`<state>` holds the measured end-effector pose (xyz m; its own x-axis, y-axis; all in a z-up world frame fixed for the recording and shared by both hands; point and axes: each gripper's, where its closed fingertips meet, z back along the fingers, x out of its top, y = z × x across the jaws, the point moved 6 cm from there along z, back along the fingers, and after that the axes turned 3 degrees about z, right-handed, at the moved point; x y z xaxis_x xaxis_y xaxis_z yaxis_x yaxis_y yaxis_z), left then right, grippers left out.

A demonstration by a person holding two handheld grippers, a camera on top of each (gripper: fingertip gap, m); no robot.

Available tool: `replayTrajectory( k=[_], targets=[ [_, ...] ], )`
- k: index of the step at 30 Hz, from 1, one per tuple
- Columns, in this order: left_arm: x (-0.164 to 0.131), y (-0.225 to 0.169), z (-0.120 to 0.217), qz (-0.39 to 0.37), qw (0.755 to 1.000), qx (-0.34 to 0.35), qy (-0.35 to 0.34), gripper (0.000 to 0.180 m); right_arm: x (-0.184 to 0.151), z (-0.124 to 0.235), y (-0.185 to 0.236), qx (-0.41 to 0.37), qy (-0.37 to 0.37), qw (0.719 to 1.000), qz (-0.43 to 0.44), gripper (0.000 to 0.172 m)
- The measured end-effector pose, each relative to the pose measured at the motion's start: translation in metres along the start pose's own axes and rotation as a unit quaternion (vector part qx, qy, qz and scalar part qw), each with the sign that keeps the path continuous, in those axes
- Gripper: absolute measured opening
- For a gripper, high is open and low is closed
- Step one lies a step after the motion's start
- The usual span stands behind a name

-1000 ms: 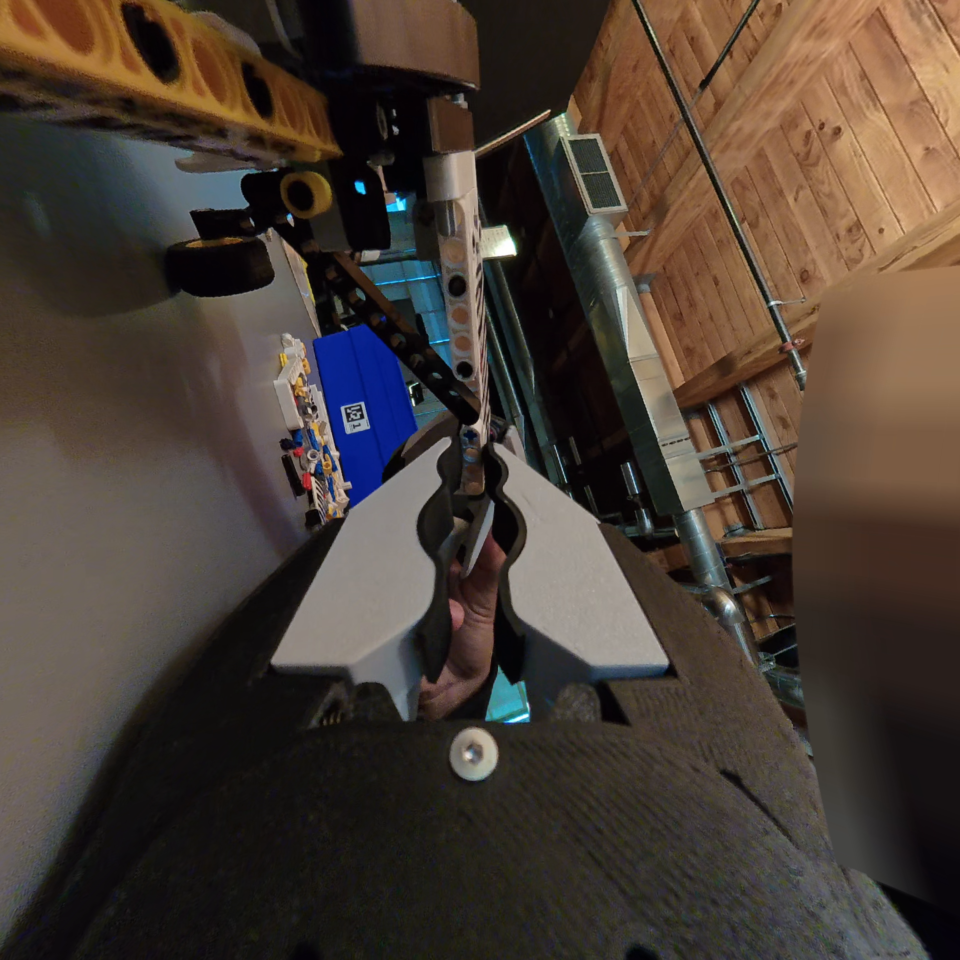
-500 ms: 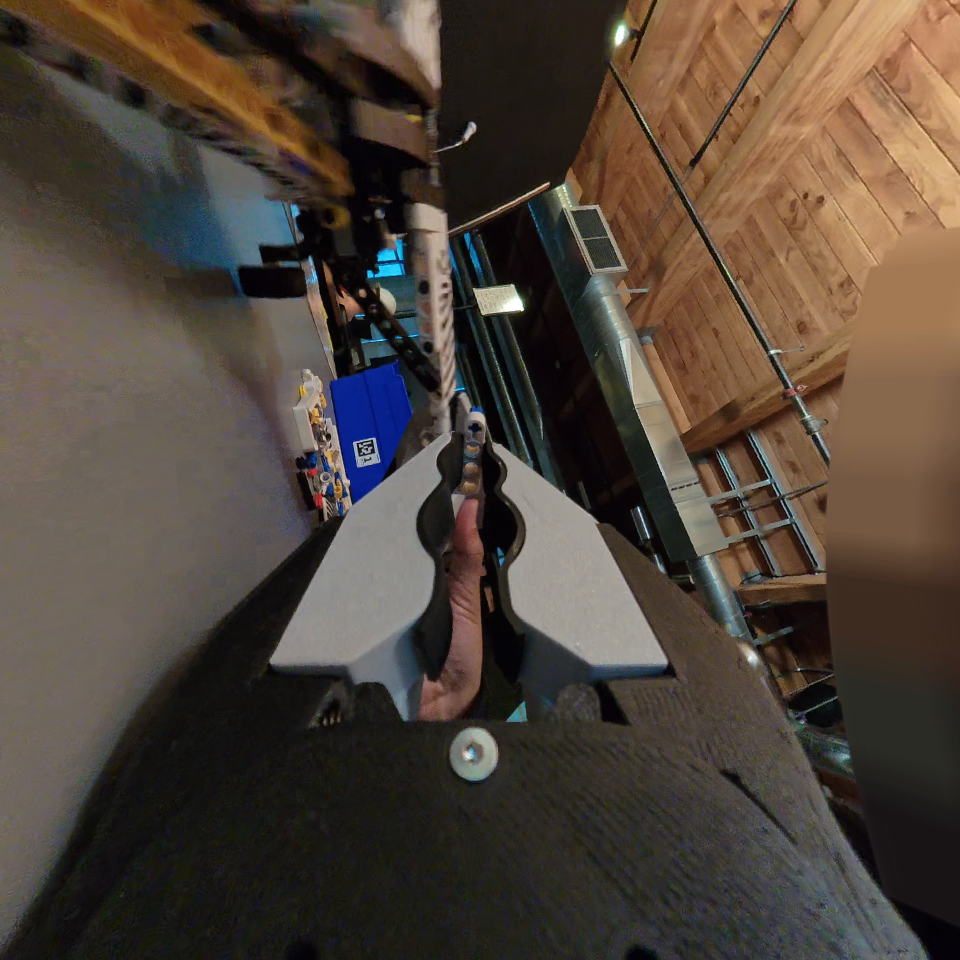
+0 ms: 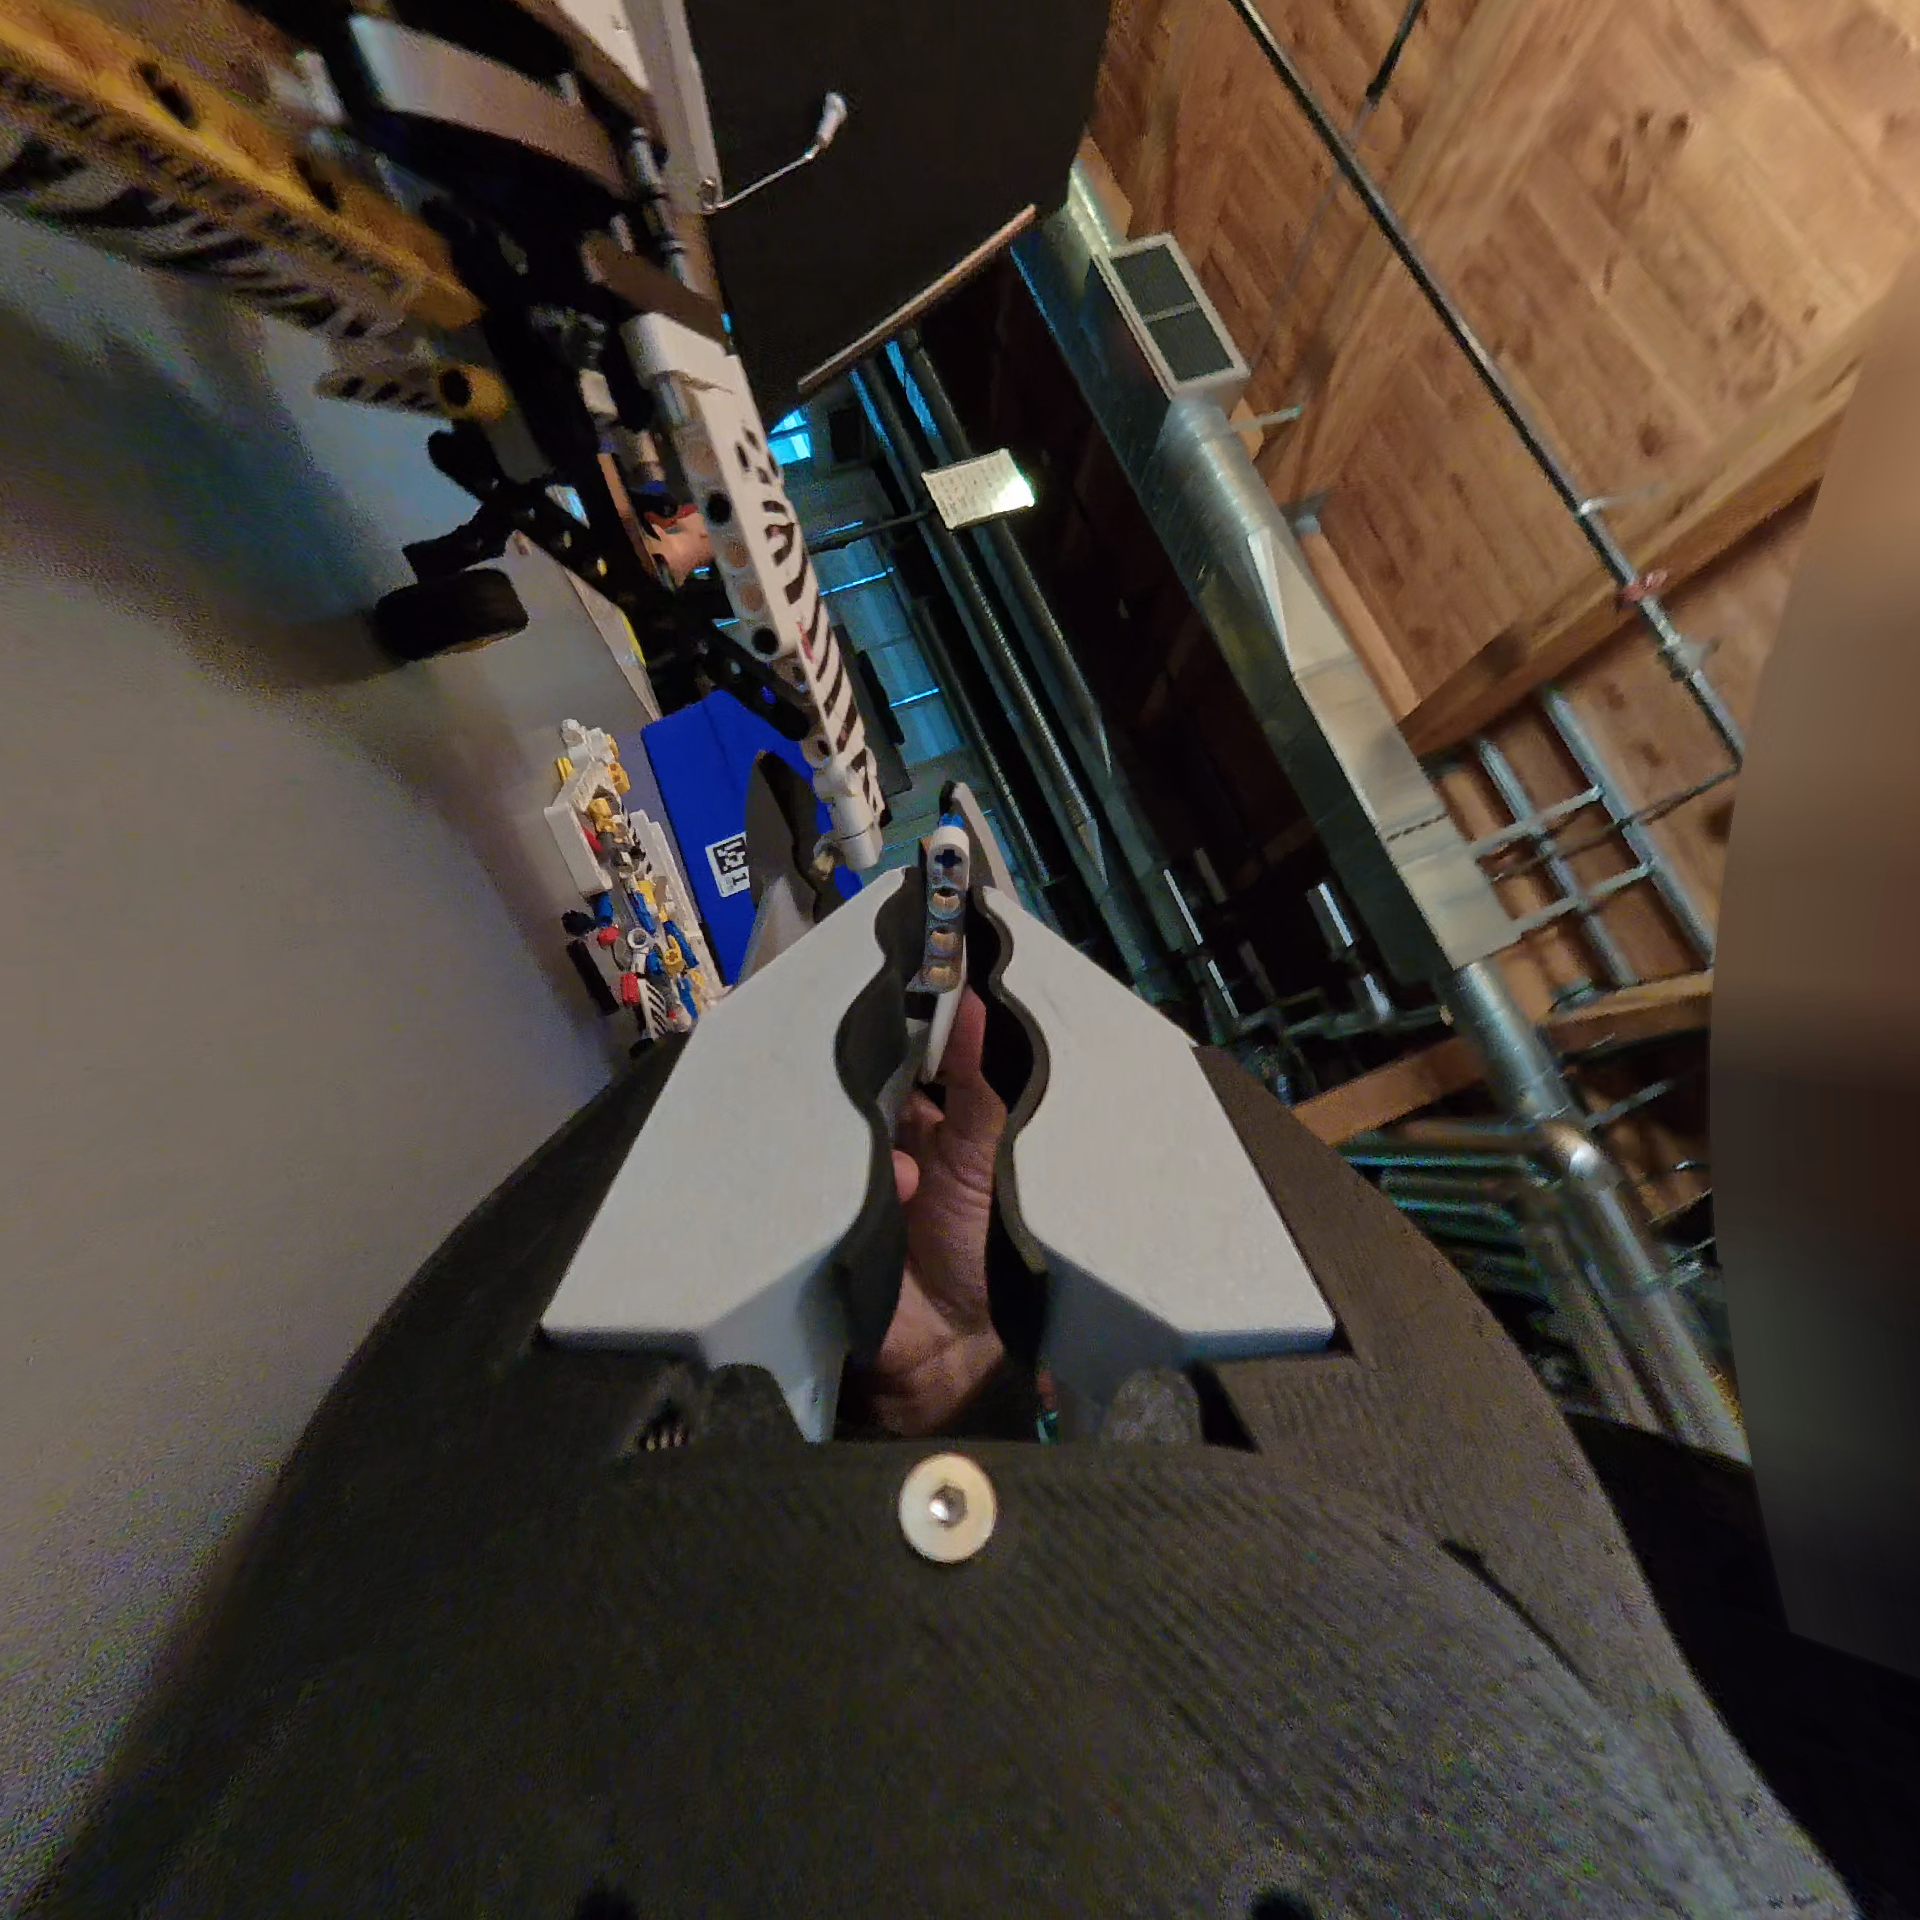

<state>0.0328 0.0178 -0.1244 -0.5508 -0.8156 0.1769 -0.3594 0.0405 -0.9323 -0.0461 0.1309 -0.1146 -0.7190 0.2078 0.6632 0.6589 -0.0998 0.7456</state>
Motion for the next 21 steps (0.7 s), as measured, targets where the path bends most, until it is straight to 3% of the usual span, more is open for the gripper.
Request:
replayTrajectory(
  k=[5,10,13,18,21],
  targets=[
    [-0.002,-0.014,-0.003,-0.136,0.99,0.018,0.04,0.002,0.008,0.023,0.018,-0.01,-0.021,0.995,0.097,0.043],
    [-0.022,-0.04,-0.014,-0.289,0.953,-0.005,0.087,0.003,-0.006,0.028,0.056,0.093,-0.046,0.992,0.069,0.037],
    [-0.031,-0.042,-0.017,-0.29,0.952,-0.018,0.096,0.002,-0.008,0.03,0.068,0.158,-0.078,0.984,0.031,0.024],
    [-0.038,-0.043,-0.019,-0.271,0.957,-0.029,0.101,0.003,-0.016,0.027,0.07,0.158,-0.068,0.984,0.036,0.016],
    [-0.042,-0.048,-0.018,-0.282,0.953,-0.037,0.103,0.003,-0.018,0.026,0.071,0.16,-0.067,0.984,0.039,0.002]
  ],
)
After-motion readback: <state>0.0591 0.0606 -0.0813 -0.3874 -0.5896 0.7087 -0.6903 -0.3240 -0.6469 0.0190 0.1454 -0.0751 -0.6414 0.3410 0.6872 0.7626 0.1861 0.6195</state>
